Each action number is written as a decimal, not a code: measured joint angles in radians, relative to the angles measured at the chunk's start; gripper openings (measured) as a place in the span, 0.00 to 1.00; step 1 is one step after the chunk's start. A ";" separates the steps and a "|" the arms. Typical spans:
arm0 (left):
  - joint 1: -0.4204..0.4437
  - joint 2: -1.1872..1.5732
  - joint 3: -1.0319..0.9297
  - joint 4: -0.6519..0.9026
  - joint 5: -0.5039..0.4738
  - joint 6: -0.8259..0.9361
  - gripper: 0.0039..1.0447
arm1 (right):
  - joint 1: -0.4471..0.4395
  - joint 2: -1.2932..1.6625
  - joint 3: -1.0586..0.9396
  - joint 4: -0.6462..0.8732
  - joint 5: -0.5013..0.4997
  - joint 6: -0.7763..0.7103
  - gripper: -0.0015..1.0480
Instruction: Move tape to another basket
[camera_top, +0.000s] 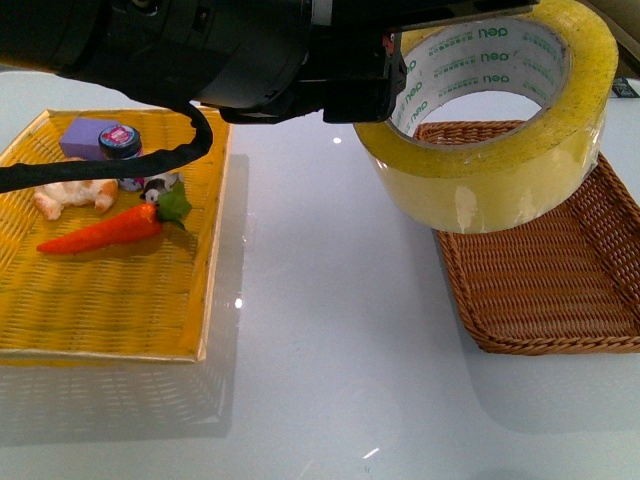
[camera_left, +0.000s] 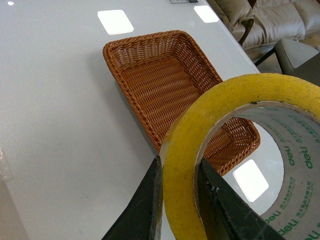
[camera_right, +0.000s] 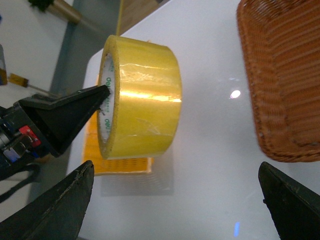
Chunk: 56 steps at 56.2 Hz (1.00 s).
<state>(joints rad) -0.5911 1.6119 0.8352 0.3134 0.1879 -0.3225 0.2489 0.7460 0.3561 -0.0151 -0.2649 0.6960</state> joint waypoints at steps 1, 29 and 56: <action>0.000 0.000 0.000 0.000 0.000 0.000 0.14 | 0.002 0.017 -0.007 0.030 -0.011 0.013 0.91; 0.006 -0.008 0.000 -0.006 0.018 0.004 0.14 | 0.023 0.331 -0.038 0.435 -0.090 0.156 0.91; 0.009 -0.008 0.000 -0.015 0.026 0.004 0.14 | 0.045 0.435 -0.011 0.529 -0.092 0.159 0.56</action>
<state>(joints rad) -0.5823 1.6039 0.8352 0.2981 0.2134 -0.3187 0.2939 1.1812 0.3450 0.5140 -0.3569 0.8547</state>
